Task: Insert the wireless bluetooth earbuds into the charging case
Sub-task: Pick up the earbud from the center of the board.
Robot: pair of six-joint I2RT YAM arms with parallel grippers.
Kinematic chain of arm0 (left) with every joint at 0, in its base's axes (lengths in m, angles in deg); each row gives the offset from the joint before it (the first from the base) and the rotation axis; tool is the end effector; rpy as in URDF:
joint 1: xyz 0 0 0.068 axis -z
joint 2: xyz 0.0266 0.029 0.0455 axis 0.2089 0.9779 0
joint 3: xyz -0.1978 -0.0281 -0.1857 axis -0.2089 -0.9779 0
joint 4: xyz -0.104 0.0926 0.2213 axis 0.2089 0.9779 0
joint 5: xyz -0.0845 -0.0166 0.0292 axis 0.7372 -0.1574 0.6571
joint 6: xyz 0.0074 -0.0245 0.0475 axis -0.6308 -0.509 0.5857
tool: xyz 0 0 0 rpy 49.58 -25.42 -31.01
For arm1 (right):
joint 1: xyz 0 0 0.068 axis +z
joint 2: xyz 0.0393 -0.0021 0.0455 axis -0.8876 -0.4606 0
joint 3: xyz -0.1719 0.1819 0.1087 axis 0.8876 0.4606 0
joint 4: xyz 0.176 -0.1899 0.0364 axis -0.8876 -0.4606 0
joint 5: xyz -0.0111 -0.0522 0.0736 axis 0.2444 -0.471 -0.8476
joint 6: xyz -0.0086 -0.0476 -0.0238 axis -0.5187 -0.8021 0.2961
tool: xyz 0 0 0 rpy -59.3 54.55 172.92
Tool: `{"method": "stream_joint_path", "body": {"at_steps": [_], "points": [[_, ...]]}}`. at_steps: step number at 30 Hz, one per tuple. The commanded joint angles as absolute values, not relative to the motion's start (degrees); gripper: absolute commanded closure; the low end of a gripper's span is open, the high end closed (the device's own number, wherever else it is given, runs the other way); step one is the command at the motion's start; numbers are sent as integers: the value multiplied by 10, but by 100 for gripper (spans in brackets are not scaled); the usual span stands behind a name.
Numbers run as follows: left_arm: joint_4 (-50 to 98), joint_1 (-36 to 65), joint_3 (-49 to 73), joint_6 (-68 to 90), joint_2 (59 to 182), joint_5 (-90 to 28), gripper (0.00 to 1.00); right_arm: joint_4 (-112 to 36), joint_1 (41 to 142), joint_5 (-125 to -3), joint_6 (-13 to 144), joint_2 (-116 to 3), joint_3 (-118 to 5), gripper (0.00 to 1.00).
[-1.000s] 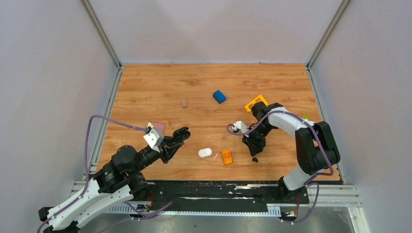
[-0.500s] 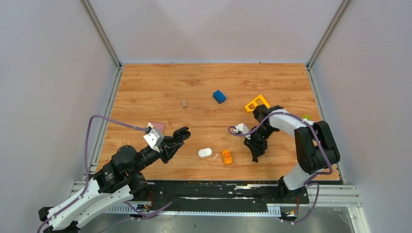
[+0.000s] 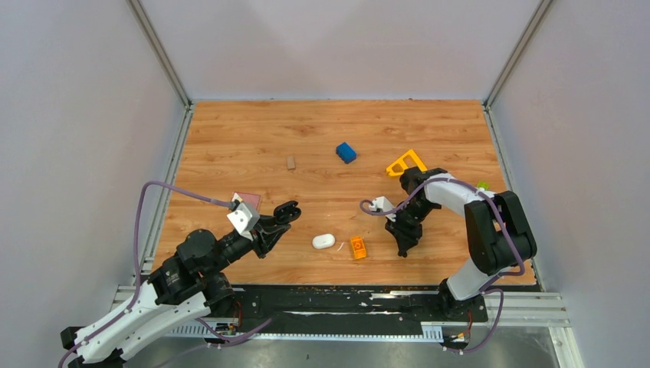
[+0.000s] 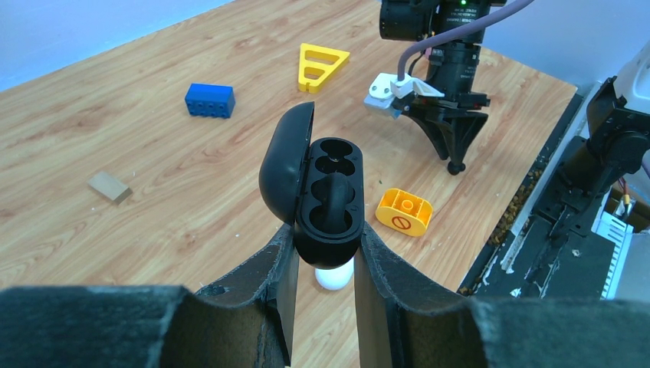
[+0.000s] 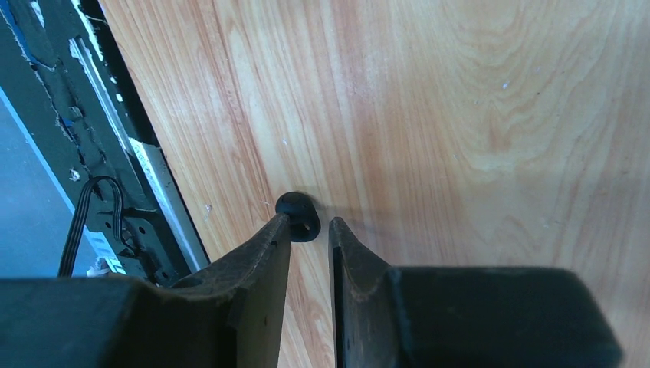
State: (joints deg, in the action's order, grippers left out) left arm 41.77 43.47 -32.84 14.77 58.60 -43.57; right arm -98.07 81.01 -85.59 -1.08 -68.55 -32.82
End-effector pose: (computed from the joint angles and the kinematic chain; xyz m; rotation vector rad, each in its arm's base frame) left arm 0.0576 -0.0787 0.2882 0.6202 1.5453 -0.7806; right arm 0.2181 0.0911 0.1582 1.8443 -2.3889 -0.8530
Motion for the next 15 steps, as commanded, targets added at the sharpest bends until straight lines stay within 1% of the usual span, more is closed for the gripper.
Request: {"method": "stream_joint_path", "body": {"at_steps": [1,8,15], "points": [[401,437,-326,141,589,-430,98,-980,808,-873,-15,-685,-320,75],[400,437,-326,140,589,-429,98,-991,808,-881,-13,-682,-317,77],[400,438,-326,140,588,-428,98,-1000,808,-884,-7,-680,-326,87]]}}
